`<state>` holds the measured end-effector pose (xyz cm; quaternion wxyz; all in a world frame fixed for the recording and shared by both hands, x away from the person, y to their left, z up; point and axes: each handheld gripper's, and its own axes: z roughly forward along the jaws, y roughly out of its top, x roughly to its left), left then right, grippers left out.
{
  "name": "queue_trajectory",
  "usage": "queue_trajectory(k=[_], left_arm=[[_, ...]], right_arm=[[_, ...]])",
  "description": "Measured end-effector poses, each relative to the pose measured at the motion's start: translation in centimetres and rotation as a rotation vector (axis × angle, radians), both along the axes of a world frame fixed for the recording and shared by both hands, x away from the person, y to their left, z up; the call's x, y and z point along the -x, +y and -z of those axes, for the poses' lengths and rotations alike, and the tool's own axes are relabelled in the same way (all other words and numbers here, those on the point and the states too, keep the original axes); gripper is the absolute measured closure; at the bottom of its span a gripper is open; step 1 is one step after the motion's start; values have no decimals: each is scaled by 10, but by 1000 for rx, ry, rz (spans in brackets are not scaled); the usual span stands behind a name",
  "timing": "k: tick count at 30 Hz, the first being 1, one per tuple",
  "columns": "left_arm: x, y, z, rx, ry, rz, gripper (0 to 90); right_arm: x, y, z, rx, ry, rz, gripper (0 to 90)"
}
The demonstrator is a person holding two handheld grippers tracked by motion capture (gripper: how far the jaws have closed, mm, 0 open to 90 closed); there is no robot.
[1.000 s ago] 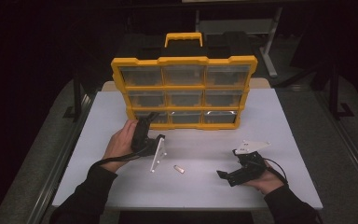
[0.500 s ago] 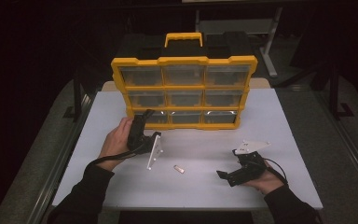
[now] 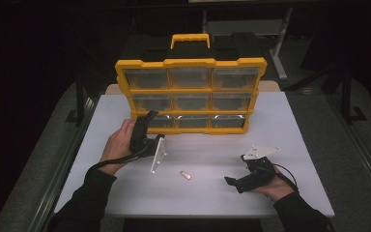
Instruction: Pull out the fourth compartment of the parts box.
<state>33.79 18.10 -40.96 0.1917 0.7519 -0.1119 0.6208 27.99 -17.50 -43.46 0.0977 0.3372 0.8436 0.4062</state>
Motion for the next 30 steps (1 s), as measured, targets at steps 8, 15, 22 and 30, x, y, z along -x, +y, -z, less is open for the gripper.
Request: queue_trajectory(k=[8, 15, 22, 30], left_arm=[[-3, 4, -5, 3, -8, -16, 0], [-6, 8, -11, 15, -21, -25, 0], [-8, 9, -17, 17, -33, -25, 0], [-12, 11, -22, 12, -51, -28, 0]], right_arm=[[0, 0, 0, -1, 1, 1, 0], [0, 0, 0, 0, 1, -1, 0], [0, 0, 0, -2, 1, -1, 0], [0, -1, 0, -5, -1, 1, 0]])
